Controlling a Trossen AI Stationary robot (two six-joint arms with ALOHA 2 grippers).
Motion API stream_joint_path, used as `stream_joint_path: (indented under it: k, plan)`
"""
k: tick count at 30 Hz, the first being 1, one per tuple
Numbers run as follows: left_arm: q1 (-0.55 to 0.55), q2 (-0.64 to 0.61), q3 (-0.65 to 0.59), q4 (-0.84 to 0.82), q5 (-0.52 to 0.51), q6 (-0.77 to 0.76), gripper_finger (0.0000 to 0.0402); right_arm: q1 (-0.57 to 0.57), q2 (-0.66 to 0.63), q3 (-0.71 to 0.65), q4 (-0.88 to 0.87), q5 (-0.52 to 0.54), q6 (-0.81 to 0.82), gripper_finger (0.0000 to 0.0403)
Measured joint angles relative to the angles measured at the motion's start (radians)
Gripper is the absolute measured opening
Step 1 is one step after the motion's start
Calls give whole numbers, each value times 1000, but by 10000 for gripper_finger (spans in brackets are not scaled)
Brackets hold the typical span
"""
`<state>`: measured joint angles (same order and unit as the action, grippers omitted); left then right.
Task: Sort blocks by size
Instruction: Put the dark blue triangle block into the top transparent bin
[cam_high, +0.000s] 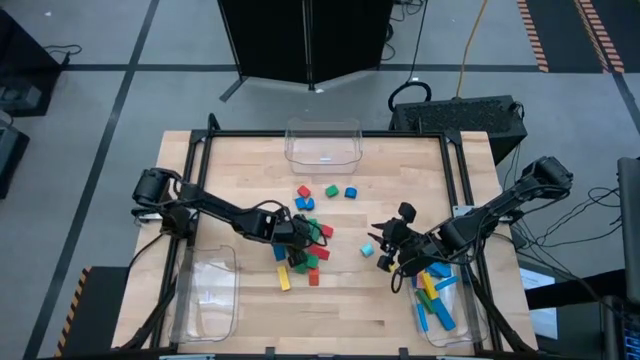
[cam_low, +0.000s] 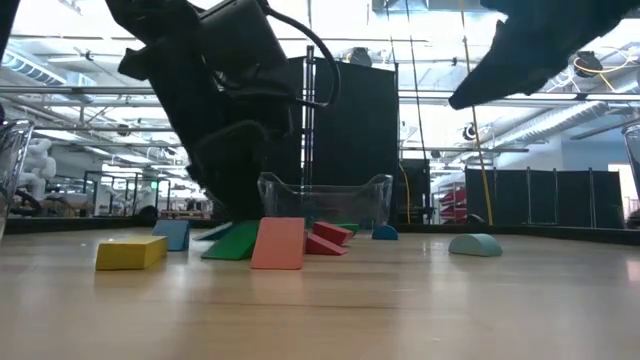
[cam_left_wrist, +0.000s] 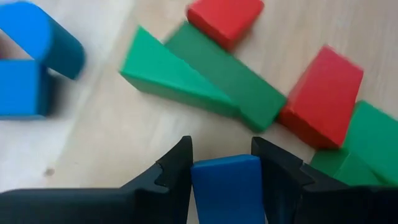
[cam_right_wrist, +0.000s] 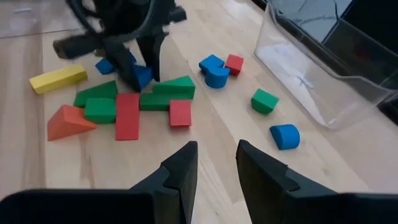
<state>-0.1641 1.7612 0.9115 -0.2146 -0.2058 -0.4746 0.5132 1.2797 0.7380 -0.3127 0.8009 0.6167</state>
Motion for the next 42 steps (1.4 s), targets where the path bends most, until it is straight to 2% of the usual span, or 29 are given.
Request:
stream_joint_path:
  k: [4,13,20,25,31,42]
  plan:
    - [15,-25,0,-15,0,16,143,-19,0,-19,18,-51,0,105]
    - [71,-86,2,-19,9,91,142,-66,0,-21,21,-76,-59,105]
    - [155,-199,2,-45,49,147,142,-138,0,-21,25,-174,-103,105]
    - [249,-286,13,-57,49,178,142,-169,0,-21,25,-175,-118,105]
    - [379,-306,117,-117,50,262,142,-188,0,-21,41,-175,-136,105]
    - [580,-239,349,-136,129,385,142,-194,0,-21,57,-173,-162,105]
